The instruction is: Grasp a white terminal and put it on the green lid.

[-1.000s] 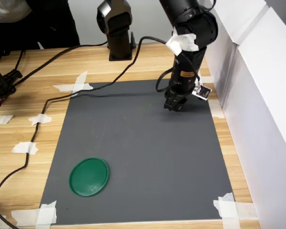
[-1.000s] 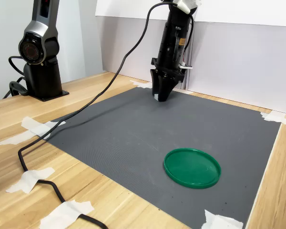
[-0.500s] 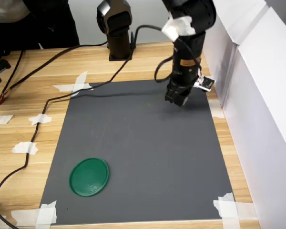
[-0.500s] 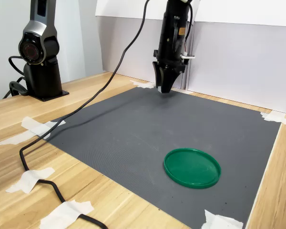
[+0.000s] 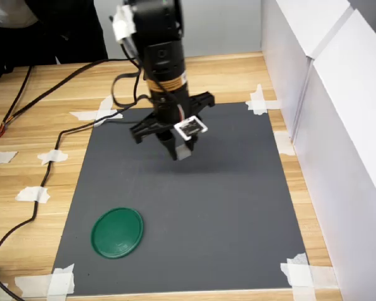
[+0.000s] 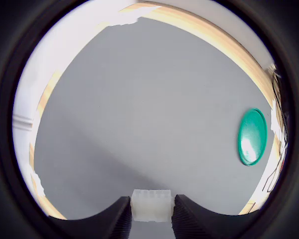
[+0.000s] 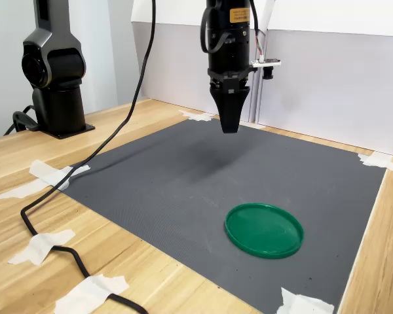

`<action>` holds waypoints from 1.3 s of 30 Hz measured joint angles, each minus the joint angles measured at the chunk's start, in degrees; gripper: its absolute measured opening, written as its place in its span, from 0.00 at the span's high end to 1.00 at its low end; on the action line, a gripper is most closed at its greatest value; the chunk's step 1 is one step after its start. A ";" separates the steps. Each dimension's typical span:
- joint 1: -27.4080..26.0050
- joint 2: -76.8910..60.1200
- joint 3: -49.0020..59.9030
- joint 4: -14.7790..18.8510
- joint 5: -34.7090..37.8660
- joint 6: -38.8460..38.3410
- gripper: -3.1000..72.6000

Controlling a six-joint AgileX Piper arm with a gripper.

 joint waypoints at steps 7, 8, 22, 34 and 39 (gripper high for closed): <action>-7.40 2.78 -4.10 -0.05 -2.60 0.01 0.54; -8.16 3.71 -5.51 -0.05 -2.53 0.01 0.54; -16.80 15.78 -18.05 -0.57 -1.19 -1.14 0.54; -16.81 22.04 -23.52 2.70 -1.79 -2.59 0.54; -16.81 23.06 -23.76 3.19 -0.58 -2.79 0.54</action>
